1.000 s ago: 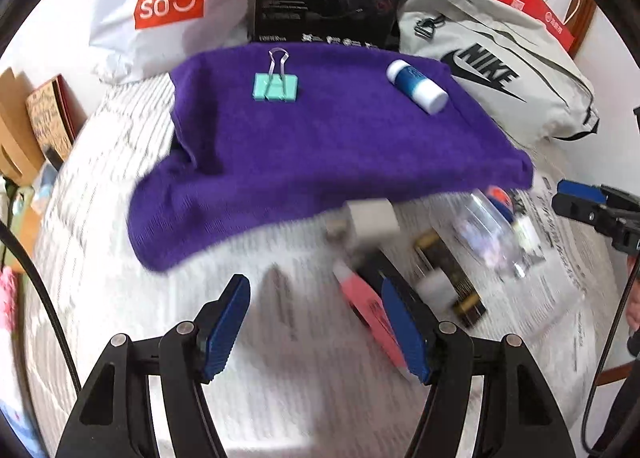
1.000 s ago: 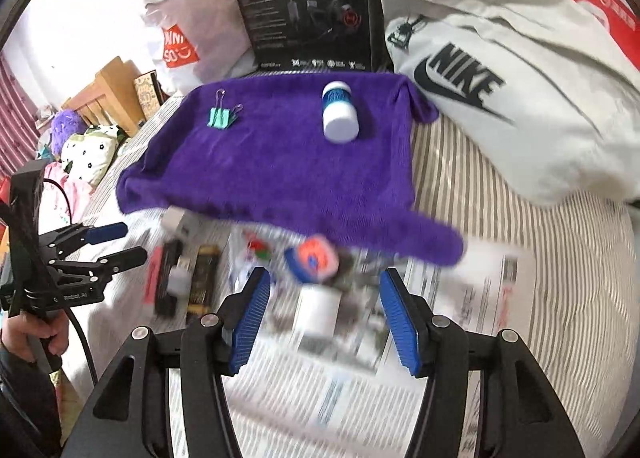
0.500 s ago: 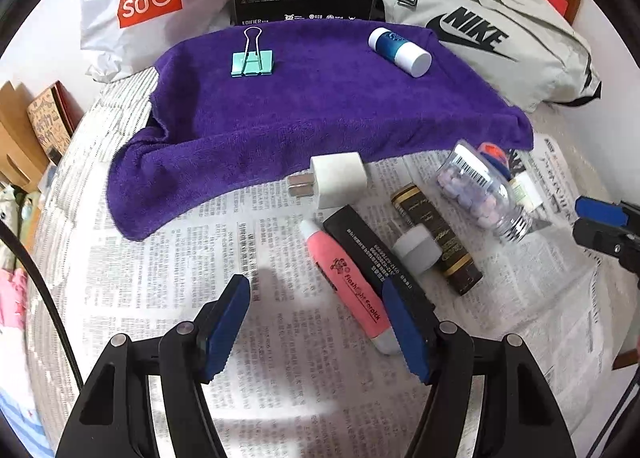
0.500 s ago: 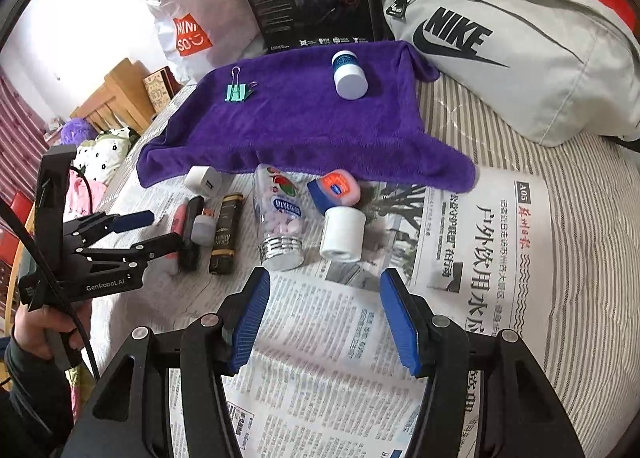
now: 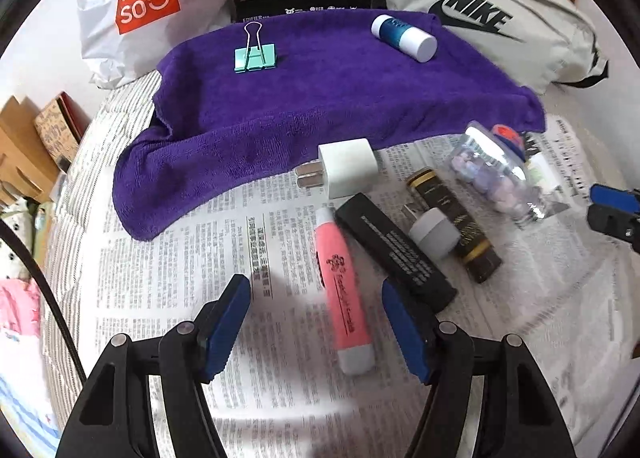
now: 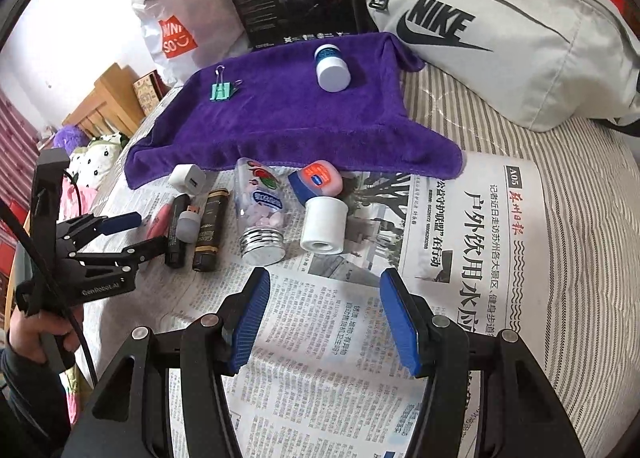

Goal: Organize rigid objects
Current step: 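Grasp the pink highlighter with the left tool while the right tool grasps the white tape roll, then carry the highlighter in the left tool while the right tool carries the roll to the towel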

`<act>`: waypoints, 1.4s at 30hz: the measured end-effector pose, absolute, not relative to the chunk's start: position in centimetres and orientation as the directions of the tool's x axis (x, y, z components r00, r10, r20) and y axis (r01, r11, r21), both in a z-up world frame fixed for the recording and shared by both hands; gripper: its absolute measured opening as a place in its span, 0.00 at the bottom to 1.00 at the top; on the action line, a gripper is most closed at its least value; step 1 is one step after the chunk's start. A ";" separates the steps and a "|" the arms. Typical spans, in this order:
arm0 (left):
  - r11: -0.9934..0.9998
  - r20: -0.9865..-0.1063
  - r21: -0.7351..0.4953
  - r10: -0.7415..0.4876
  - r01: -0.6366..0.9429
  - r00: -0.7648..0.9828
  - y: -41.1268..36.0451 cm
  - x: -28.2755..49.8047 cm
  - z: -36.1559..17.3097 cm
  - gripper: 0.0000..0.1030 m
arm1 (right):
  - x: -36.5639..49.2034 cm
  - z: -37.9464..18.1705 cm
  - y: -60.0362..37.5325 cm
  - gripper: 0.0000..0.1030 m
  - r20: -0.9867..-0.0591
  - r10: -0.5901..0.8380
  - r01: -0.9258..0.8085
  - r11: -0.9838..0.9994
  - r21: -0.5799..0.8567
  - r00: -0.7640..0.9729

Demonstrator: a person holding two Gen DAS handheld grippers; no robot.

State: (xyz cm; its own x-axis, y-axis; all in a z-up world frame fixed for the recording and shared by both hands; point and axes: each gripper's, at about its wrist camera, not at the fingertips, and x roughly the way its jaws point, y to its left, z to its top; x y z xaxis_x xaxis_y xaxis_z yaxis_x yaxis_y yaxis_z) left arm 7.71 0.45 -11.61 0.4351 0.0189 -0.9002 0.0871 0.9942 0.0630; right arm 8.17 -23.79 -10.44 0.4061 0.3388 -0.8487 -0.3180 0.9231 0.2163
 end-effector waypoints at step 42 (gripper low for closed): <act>0.991 -0.866 -0.106 -0.132 0.081 0.483 4.2 6.8 -10.9 0.16 | 10.1 -12.0 -22.7 0.28 -0.848 0.276 -0.363 0.926 0.107 0.454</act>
